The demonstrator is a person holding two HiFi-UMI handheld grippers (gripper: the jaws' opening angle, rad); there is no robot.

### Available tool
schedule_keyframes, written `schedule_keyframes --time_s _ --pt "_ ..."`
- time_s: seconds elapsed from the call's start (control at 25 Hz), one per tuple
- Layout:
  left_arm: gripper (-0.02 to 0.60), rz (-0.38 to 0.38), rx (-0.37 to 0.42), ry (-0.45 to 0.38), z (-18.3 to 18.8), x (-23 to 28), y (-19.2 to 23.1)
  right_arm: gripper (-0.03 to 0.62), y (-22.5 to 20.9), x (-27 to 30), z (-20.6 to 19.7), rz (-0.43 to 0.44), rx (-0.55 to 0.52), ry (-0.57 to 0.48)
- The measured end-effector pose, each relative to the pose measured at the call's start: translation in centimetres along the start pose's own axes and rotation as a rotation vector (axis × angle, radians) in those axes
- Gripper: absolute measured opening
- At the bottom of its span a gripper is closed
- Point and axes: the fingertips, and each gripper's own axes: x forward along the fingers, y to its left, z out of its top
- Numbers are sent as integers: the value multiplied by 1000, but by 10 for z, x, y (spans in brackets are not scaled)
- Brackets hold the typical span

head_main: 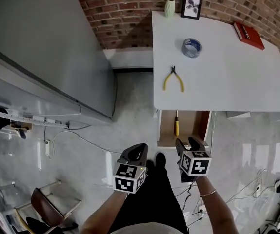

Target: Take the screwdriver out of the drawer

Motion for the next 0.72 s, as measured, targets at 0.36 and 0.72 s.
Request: schedule_keyframes --time_s 0.36,0.72 --pt "-6 9 -44 21 -16 36 5 232 -18 55 -7 -3 -81 65" --pt "-6 42 -99 -1 -20 61 19 232 -29 111 -12 -7 -121 148"
